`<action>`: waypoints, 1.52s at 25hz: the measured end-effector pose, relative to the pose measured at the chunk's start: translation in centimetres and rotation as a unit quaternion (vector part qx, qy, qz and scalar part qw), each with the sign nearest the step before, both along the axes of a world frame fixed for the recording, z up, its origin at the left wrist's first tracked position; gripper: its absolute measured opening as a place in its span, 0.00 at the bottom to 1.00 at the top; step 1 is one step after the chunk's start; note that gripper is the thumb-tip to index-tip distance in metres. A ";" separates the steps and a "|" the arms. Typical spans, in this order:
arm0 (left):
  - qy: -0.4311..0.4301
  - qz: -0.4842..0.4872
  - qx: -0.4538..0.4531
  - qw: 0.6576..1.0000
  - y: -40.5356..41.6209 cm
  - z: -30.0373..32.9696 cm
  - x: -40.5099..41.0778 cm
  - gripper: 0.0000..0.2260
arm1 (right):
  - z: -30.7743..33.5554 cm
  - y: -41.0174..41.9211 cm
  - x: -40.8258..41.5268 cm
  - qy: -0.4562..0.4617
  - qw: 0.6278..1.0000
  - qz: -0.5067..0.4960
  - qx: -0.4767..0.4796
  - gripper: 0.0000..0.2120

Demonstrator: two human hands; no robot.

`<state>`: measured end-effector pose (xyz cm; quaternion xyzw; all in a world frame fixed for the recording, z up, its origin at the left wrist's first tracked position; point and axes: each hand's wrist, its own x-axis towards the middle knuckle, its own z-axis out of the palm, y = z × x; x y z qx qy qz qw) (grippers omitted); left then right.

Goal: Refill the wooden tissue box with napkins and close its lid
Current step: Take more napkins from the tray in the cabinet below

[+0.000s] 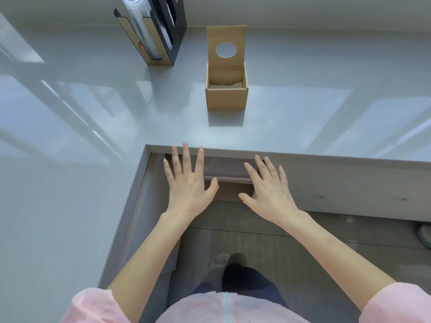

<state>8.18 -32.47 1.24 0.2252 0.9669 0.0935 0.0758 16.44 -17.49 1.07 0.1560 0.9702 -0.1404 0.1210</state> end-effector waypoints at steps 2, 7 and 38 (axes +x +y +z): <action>-0.009 -0.005 -0.001 1.000 -1.2 -0.3 0.5 0.33 | -0.3 -1.4 0.7 -0.006 1.000 -0.004 0.001 0.34; -0.029 -0.013 -0.002 0.999 -4.2 -1.5 1.2 0.33 | -1.0 -4.5 1.5 -0.012 1.000 -0.006 0.001 0.34; -0.081 -0.007 0.021 0.996 -0.6 -22.4 -10.5 0.28 | -21.8 0.2 -11.2 -0.077 0.990 -0.002 -0.117 0.34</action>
